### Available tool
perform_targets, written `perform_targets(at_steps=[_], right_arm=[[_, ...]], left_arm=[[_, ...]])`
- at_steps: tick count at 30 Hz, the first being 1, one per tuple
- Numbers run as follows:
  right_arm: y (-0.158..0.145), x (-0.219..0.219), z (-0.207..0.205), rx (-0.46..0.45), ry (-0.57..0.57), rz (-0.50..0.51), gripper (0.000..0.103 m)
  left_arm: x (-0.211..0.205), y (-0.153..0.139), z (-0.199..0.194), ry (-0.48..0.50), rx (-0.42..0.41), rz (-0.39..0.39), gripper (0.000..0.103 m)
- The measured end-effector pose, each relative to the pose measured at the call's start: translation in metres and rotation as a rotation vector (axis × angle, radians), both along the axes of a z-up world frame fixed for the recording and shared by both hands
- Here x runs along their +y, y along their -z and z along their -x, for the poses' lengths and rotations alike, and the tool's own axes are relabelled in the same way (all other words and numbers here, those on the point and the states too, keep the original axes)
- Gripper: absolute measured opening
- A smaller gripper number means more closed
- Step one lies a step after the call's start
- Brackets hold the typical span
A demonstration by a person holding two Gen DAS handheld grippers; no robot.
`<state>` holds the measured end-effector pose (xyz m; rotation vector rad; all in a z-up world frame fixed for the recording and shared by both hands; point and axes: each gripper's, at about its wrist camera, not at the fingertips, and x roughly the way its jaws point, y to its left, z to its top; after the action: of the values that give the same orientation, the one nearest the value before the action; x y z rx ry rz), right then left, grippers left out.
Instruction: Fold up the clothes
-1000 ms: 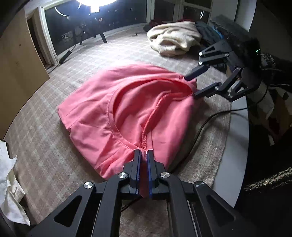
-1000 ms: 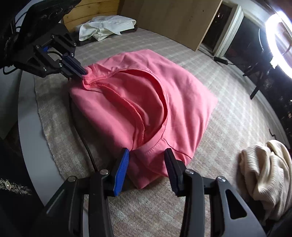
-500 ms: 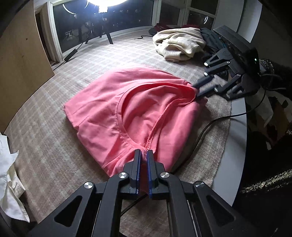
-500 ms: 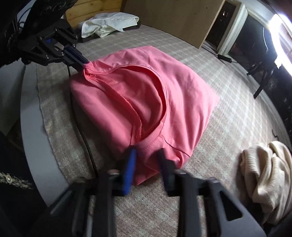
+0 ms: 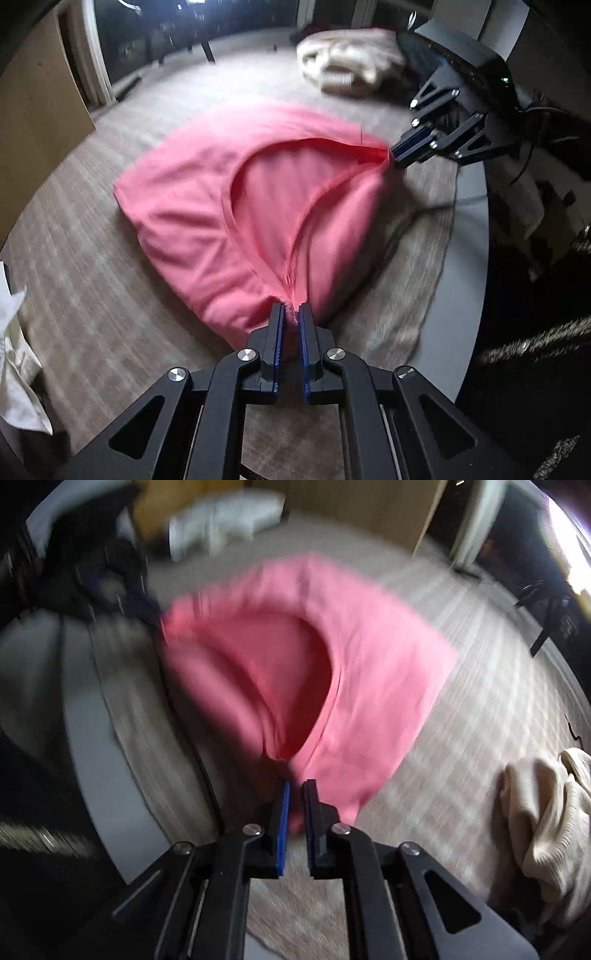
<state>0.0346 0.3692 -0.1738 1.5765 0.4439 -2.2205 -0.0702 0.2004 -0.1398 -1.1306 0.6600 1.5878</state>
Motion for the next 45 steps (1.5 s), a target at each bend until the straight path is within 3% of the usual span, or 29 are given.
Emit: perform_targets(at_steps=[2,5,9,12,15,18,20,23,26,29,32,34,36,38,39,42,45], right_arm=[[-0.011,0.002,-0.007,0.008,-0.015,0.037,0.009],[-0.044,0.016,-0.002,0.075,0.068,0.148,0.009],[-0.068,0.014,0.021,0.160,0.125,0.242,0.011],[-0.054,0.008,0.040,0.161,0.170,0.193,0.011],[-0.033,0.013,0.064,0.128,0.237,0.236,0.011],[0.000,0.006,0.079,0.075,0.283,0.230,0.011],[0.016,-0.003,0.073,0.026,0.242,0.190,0.011],[0.003,-0.004,0.055,0.034,0.210,0.206,0.011],[-0.031,0.021,0.054,0.115,0.298,0.317,0.011],[-0.046,0.047,0.070,0.163,0.390,0.408,0.011],[-0.037,0.060,0.093,0.175,0.457,0.418,0.011],[-0.021,0.064,0.107,0.136,0.497,0.440,0.011],[-0.001,0.064,0.115,0.078,0.513,0.413,0.011],[0.018,0.062,0.117,0.013,0.508,0.334,0.011],[0.015,0.066,0.110,0.007,0.518,0.348,0.011],[-0.010,0.082,0.079,0.020,0.566,0.438,0.011],[-0.055,0.101,0.042,0.041,0.600,0.529,0.014]], left_arm=[[-0.011,-0.012,0.004,-0.031,0.003,-0.034,0.013],[-0.030,-0.025,0.014,-0.110,0.044,-0.078,0.014],[-0.031,-0.014,0.024,-0.127,0.063,-0.055,0.016],[-0.019,-0.010,0.026,-0.121,0.053,-0.086,0.016],[-0.007,-0.006,0.037,-0.135,0.022,-0.134,0.016],[-0.002,0.020,0.037,-0.116,-0.035,-0.041,0.016],[-0.009,0.026,0.033,-0.106,-0.058,-0.001,0.016],[-0.022,0.004,0.039,-0.152,-0.066,-0.050,0.016],[-0.018,-0.014,0.061,-0.218,-0.003,-0.123,0.024],[-0.004,-0.009,0.090,-0.324,0.020,-0.137,0.024],[0.012,0.009,0.109,-0.356,-0.007,-0.137,0.024],[0.018,0.026,0.113,-0.358,-0.018,-0.081,0.024],[0.014,0.032,0.112,-0.358,-0.018,-0.077,0.025],[0.001,0.024,0.110,-0.390,-0.028,-0.068,0.025],[-0.009,0.017,0.108,-0.415,-0.035,-0.078,0.025],[-0.048,-0.018,0.094,-0.475,-0.044,-0.144,0.025],[-0.084,-0.053,0.082,-0.516,-0.054,-0.191,0.033]])
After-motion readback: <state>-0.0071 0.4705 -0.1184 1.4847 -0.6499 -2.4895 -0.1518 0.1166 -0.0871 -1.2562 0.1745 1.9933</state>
